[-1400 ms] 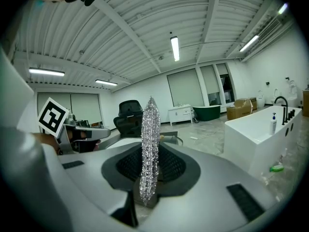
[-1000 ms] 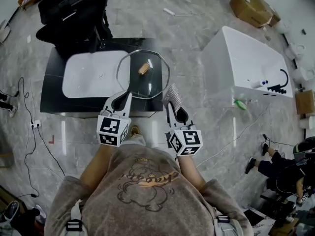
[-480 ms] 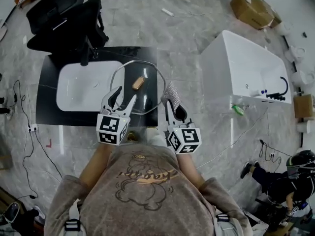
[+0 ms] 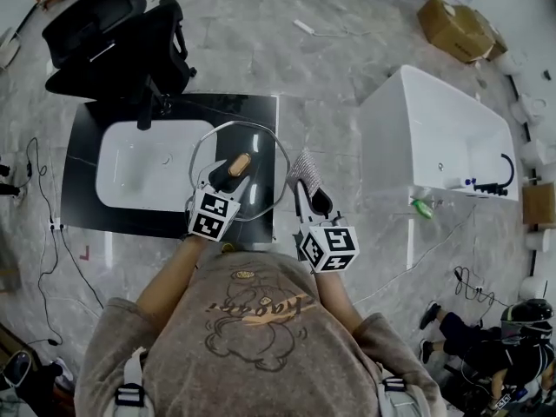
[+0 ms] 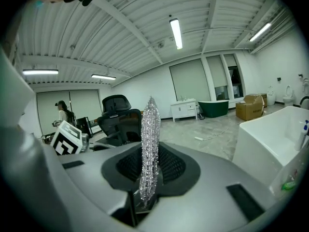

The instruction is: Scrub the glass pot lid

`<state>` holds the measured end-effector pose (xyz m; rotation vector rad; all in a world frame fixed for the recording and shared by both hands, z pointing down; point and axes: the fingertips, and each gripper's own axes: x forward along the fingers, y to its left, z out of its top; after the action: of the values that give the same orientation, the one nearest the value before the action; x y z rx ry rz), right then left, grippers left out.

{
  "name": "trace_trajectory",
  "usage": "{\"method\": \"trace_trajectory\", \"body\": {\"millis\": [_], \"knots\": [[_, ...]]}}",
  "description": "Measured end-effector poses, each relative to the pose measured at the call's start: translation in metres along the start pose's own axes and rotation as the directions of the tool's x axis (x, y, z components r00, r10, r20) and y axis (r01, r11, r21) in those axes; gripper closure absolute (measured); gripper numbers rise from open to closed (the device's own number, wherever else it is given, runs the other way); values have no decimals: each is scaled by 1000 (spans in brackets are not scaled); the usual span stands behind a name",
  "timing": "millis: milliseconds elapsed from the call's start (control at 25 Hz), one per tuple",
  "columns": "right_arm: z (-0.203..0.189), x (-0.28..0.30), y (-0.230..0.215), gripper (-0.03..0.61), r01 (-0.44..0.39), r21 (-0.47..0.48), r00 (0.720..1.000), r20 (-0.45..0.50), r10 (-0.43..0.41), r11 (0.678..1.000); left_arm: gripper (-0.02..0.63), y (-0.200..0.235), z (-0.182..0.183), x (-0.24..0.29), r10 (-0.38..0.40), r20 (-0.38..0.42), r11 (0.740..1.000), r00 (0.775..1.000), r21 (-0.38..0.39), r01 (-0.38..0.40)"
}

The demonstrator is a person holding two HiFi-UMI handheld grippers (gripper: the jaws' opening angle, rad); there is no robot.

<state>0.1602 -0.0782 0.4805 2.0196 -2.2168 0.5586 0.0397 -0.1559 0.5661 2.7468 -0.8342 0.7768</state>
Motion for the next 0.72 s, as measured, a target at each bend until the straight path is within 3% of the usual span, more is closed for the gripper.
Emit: {"method": "trace_trajectory", "body": {"millis": [280,360,480,600,720], "knots": [[-6,16,-16,495,-34,6,998,-50,35,999,387,12,-42,57,44,-139,999,989,-5,-45],[-8,22,-19,495,-55,8,996,-70,56,998,423,15,-47,60,65,-154,998,986,-17,-68],[-9,39,-23,495,-130,20,985,-107,132,991,425,16,-46,62,61,-150,997,987,-39,-67],[-5,71,-21,495,-258,6,955,-147,256,966,423,16,-45,63,52,-146,996,988,-58,-61],[-3,111,-6,495,-418,-40,887,-235,398,907,423,15,-45,64,52,-147,995,988,-75,-64]]}}
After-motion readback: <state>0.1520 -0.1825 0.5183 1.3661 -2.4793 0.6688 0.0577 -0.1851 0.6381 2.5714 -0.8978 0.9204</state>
